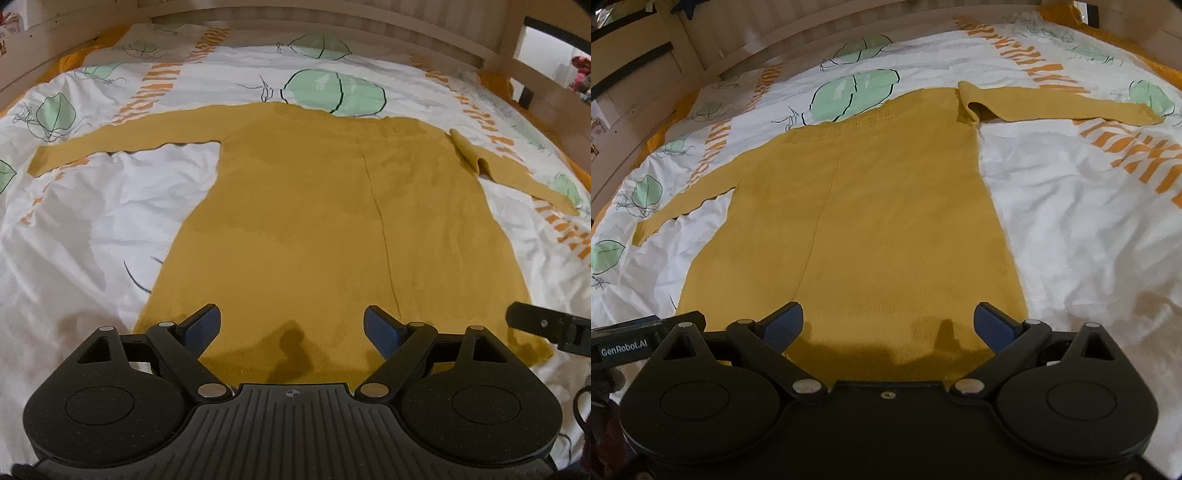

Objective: Fold small clothes
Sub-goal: 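Move the left gripper to a sweater sleeve cuff and grasp it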

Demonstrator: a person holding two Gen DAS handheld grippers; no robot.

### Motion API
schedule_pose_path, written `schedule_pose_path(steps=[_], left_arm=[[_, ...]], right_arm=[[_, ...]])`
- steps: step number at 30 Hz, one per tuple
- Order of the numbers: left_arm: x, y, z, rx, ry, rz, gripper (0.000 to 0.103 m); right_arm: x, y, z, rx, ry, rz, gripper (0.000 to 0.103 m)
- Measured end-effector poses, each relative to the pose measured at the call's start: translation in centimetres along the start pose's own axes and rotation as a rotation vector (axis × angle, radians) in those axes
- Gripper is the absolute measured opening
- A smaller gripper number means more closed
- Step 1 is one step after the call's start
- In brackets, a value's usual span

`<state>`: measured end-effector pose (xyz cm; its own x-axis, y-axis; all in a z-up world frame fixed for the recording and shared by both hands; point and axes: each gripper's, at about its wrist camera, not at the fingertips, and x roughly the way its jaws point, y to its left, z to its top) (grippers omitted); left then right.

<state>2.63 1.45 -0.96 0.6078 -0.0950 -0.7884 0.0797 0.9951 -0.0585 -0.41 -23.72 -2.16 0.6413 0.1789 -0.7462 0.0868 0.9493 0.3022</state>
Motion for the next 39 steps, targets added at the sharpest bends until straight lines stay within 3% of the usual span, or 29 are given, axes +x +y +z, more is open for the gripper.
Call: schedule_pose_path(steps=[5,10,12,17,25,33,39], left_arm=[[1.2,1.7,1.3,-0.033,-0.031,-0.052,0.085],[3.5,5.2,3.3,-0.147,-0.037,-0.217,0.085],[4.5,6.6,4.2,-0.177,-0.036,-0.227,0.085],[6.1,10.3,7.7,-0.203,-0.092,-0.152,0.085],[8.1,19.5,13.2,-0.344,-0.152,-0.054,0.085],[10.7,29.1,15.2,-0.449,-0.138,0.096,0.085],[12.2,34.2,15.0,-0.491,-0.139,0.163,0.085]], right_arm=[[0.8,-0.5,0.8,0.003,-0.009,0.035,0.100],[2.1,-0.3,1.7,-0.018,-0.008,0.058,0.103],[2.8,0.0,2.2,-0.034,-0.001,0.075,0.103],[4.9,1.2,4.0,-0.057,-0.002,0.132,0.103],[8.3,3.7,7.0,-0.077,-0.009,0.213,0.103],[11.7,5.7,8.8,-0.082,-0.021,0.272,0.103],[14.3,6.8,9.4,-0.094,-0.081,0.229,0.103]])
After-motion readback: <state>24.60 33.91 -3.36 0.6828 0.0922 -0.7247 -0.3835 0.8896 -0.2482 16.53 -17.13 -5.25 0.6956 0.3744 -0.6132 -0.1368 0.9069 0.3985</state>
